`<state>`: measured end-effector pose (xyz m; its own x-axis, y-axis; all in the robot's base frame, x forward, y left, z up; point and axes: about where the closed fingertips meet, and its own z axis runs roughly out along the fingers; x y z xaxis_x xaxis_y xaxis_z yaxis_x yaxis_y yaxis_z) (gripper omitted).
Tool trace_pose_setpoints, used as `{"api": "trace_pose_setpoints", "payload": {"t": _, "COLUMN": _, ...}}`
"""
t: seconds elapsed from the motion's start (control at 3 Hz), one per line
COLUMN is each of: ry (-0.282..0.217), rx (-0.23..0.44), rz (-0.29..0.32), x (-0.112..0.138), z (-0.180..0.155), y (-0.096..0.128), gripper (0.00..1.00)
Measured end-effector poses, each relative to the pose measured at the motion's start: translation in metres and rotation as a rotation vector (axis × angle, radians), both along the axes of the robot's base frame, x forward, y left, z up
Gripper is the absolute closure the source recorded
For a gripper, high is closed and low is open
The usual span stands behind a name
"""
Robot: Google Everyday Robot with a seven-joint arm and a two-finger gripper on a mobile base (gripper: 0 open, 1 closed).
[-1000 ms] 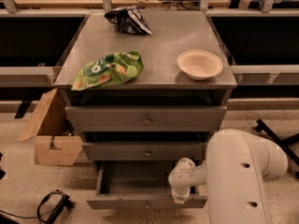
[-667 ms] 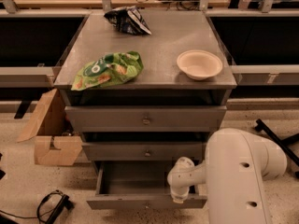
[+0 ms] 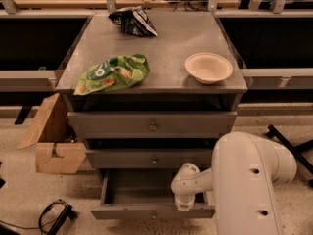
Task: Open bottom drawer
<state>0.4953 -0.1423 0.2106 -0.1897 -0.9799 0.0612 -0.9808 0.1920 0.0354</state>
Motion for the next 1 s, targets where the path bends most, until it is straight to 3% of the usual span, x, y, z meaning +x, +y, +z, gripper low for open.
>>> {"api": "trace_pose_setpoints", "payload": {"t": 0.33, "ry": 0.0, "rx": 0.0, "rz": 0.0, "x": 0.0001, "z": 0.0, "y": 0.0, "gripper": 0.82}}
{"api": "trace_pose_setpoints", "payload": {"t": 1.0, "ry": 0.0, "rx": 0.0, "rz": 0.0, "x": 0.0, "z": -0.0001, "y": 0.0, "gripper": 0.35}}
